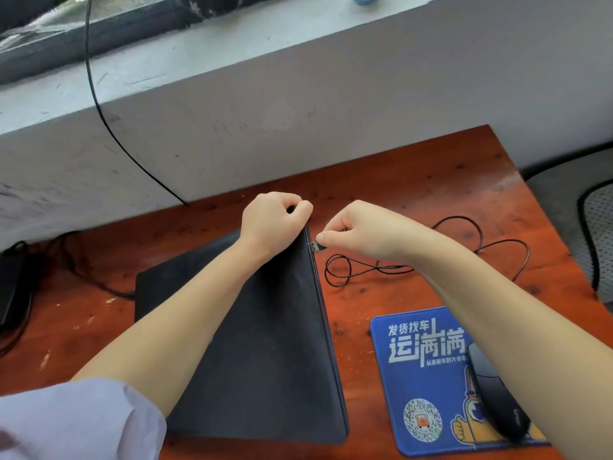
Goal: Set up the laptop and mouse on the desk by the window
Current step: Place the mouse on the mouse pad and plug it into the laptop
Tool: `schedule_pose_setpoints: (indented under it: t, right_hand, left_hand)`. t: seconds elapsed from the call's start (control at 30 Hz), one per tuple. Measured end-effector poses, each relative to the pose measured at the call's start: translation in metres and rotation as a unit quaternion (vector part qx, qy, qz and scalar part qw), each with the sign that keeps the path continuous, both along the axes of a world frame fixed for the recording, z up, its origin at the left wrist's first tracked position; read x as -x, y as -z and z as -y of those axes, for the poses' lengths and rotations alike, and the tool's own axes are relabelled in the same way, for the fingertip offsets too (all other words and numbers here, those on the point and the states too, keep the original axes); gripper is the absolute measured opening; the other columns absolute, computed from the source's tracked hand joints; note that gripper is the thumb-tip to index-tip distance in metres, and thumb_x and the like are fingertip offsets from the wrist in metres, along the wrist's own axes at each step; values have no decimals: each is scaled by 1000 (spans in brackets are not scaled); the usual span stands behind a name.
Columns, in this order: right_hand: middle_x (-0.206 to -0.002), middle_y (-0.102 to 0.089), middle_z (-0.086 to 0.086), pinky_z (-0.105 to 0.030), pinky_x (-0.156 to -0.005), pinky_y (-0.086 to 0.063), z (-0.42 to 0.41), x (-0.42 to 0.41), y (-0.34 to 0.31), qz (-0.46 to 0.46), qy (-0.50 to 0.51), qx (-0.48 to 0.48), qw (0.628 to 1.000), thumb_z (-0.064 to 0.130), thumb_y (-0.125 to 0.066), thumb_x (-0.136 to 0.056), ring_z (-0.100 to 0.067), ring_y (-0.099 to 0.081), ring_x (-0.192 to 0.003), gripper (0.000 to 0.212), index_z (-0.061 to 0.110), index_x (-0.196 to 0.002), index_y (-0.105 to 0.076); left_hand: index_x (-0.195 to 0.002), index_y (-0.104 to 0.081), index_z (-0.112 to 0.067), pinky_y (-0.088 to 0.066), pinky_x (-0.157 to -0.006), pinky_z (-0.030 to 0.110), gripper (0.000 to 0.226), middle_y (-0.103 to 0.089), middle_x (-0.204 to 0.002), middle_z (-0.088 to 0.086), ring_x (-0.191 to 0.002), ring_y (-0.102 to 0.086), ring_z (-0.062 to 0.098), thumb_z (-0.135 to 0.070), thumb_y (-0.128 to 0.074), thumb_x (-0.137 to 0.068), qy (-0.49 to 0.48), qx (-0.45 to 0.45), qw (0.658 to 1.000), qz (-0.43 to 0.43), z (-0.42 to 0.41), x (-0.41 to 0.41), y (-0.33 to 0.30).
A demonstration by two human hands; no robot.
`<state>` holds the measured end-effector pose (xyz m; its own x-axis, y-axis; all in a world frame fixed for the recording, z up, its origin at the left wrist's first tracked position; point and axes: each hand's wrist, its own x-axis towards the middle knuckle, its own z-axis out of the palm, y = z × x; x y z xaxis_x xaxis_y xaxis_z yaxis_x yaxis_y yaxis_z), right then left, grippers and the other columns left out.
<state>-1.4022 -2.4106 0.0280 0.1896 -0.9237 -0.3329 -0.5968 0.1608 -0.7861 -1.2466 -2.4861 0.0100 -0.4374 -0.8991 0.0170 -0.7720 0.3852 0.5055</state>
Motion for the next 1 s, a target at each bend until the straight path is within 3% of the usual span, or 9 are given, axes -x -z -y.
schedule_pose_setpoints:
  t: [0.27,0.4,0.47,0.53,0.57,0.63,0.73,0.87,1.0]
  right_hand:
    - [-48,-22,4,-21,-32,-16,-1,-11,3,-28,-3,22,999,35,-51,-90,-12,-19,-35,46,-10,-91,-60]
    - [-45,-22,7,-19,-32,-16,0,-12,16,-16,6,9,1000,37,-50,-91,-11,-20,-34,46,-7,-80,-59]
    - [-41,-26,11,-16,-36,-23,2,-6,26,64,12,-60,996,42,-49,-90,-7,-22,-34,46,7,-60,-49]
    - [-48,-51,11,-19,-45,-41,6,4,37,240,38,-198,950,52,-44,-90,-5,-49,-44,44,18,-66,-55]
    - [-65,-67,3,-24,-53,-51,9,7,46,331,66,-267,903,57,-38,-90,-12,-66,-62,49,15,-83,-63]
    - [-108,-69,-17,-37,-75,-57,14,12,69,403,110,-349,839,59,-27,-92,-27,-67,-99,66,6,-115,-59]
    - [-134,-51,-25,-37,-88,-48,13,7,98,349,133,-400,837,57,-23,-94,-31,-56,-112,73,-2,-130,-45]
    - [-126,-60,-17,-33,-91,-46,14,22,113,328,197,-378,843,54,-21,-95,-26,-59,-113,67,1,-129,-46]
    - [-130,-58,-15,-35,-87,-48,19,56,108,324,279,-301,852,48,-24,-98,-22,-59,-108,62,2,-135,-40]
  left_hand:
    - [-45,-22,-17,-18,-45,28,34,-21,-42,3,-44,-22,17,-27,-41,-71,-8,13,1000,4,2,2,5]
    - [-46,-25,-15,-19,-45,28,32,-21,-43,2,-45,-21,17,-28,-40,-71,-19,11,1000,14,5,3,11]
    - [-46,-26,-15,-21,-45,28,32,-22,-43,3,-46,-23,17,-30,-40,-71,-19,6,1000,16,5,4,15]
    - [-47,-28,-14,-24,-46,29,32,-24,-43,4,-46,-25,18,-31,-40,-71,-17,5,1000,20,5,5,19]
    - [-47,-30,-14,-25,-46,28,32,-26,-43,4,-46,-27,18,-32,-40,-72,-16,5,1000,25,6,5,22]
    - [-48,-34,-14,-25,-46,28,31,-29,-44,5,-47,-30,17,-33,-40,-72,-14,-2,999,35,7,7,27]
    - [-49,-37,-14,-26,-46,26,32,-35,-44,4,-48,-35,17,-35,-40,-73,-10,-15,999,51,7,12,39]
    - [-52,-46,-13,-30,-49,26,32,-44,-47,3,-53,-43,20,-37,-38,-72,-3,-22,998,63,8,15,54]
    - [-50,-37,-15,-29,-48,26,31,-37,-44,3,-50,-39,19,-37,-38,-72,3,-35,996,79,10,18,68]
